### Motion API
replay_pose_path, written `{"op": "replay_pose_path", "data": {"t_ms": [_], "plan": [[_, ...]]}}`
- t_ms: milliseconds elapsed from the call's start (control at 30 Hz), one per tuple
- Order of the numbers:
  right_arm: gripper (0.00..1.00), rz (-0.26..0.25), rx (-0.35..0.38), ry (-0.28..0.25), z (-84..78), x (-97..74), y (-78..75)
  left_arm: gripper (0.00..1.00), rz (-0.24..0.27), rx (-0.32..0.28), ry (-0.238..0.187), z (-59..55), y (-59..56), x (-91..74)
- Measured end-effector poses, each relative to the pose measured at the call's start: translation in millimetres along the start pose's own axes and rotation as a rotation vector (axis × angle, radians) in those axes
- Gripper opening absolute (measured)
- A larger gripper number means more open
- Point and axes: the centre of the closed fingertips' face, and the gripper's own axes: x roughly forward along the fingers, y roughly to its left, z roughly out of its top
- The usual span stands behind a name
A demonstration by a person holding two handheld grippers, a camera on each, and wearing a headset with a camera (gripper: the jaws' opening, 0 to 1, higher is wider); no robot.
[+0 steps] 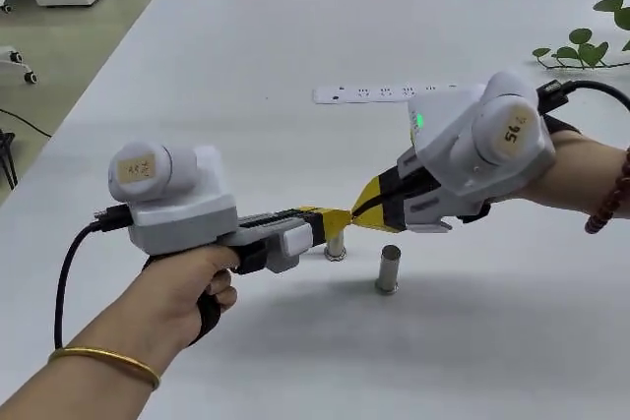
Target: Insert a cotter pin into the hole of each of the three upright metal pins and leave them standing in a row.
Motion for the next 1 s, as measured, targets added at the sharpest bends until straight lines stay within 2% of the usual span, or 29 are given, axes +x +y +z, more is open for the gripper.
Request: {"op": "replay_pose_path", "data": {"t_ms": [167,233,467,667,833,1000], "plan": [[0.0,0.001,0.062,-0.025,-0.8,0.3,2.5,0.0,-0.004,0.035,0.008,-1.6,0.1,-1.3],[0.0,0.005,0.121,-0.025,-2.4,0.8,4.2,0.0,0.0,0.053,0.012,-2.3,1.2,-1.9],[0.07,0.048,0.297,-0.08,-2.1,-0.4,9.9,0.0,-0.013,0.145,0.039,-9.7,2.5,-7.4],[0.1,0.085,0.44,-0.124,-3.6,-1.9,15.1,0.0,-0.018,0.187,0.048,-15.5,8.3,-15.3],[0.09,0.105,0.506,-0.156,-4.6,-4.1,17.6,0.0,-0.042,0.222,0.048,-18.6,8.4,-21.0],[0.11,0.166,0.57,-0.191,-1.5,-6.4,27.4,0.0,-0.085,0.256,0.038,-21.6,1.1,-26.3]]}}
